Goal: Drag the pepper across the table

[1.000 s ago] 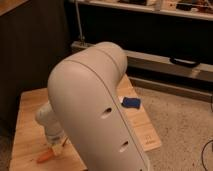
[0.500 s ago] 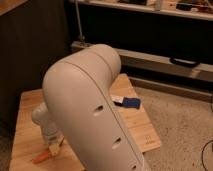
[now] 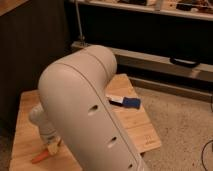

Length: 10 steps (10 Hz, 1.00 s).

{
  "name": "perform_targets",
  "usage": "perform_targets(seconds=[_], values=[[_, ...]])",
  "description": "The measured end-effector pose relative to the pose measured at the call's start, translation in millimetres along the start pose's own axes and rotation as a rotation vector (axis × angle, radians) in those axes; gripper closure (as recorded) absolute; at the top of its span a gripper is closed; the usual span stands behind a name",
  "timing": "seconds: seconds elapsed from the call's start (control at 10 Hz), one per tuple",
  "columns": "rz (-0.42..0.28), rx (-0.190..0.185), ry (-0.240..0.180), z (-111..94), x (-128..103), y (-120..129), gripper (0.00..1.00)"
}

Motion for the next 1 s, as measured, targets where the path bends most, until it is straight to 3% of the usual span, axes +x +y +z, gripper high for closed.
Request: perform_targets(seconds=[1.0], values=[[-0.083,0.009,0.010,-6.4,-25.0,-7.2,0.85]])
